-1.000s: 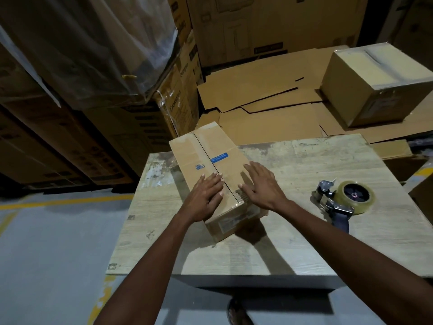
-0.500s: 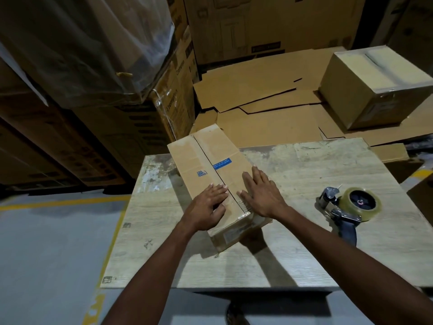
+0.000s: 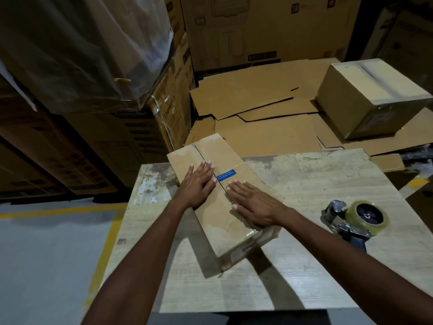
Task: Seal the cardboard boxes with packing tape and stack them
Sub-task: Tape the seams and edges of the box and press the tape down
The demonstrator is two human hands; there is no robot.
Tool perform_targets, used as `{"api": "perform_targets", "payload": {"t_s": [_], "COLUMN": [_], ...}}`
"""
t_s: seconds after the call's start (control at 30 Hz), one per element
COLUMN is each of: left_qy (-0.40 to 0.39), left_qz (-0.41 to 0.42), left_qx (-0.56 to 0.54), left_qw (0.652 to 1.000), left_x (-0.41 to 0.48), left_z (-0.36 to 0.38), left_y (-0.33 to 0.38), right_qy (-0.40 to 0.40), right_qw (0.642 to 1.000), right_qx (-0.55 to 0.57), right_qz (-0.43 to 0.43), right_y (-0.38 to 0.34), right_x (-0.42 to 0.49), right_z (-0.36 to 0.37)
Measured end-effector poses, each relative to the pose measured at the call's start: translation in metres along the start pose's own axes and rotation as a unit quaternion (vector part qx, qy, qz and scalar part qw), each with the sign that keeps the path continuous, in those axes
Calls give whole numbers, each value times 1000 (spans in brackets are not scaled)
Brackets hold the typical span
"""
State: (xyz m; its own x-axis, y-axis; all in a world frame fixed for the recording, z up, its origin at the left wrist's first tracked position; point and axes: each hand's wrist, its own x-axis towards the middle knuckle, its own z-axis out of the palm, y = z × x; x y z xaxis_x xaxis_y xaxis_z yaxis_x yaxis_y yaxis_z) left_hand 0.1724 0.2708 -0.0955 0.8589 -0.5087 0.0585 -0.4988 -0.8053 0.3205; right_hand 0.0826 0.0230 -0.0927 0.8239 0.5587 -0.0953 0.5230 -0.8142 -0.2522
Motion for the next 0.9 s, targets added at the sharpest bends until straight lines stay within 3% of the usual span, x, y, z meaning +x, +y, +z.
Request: {"api": "perform_targets", "payload": {"t_s": [0.17, 0.47, 0.67, 0.9], "left_qy": [-51, -33, -19, -39], "left_qz": [-54, -72, -80, -57], "left_qx": [33, 56, 31, 48], "left_qw": [997, 995, 996, 996], "left_x": [25, 31, 30, 39], "left_z": [7, 11, 13, 7], "left_y": [-7, -12, -11, -21], "right_qy": [-40, -26, 74, -5], "right_qw": [999, 996, 991, 999], "right_qx": [-12, 27, 79, 10], "right_qz": [-27, -83, -85, -41], "right_y": [-3, 8, 12, 24], "right_x": [12, -17, -3, 57], "right_z": [-4, -5, -32, -11]}}
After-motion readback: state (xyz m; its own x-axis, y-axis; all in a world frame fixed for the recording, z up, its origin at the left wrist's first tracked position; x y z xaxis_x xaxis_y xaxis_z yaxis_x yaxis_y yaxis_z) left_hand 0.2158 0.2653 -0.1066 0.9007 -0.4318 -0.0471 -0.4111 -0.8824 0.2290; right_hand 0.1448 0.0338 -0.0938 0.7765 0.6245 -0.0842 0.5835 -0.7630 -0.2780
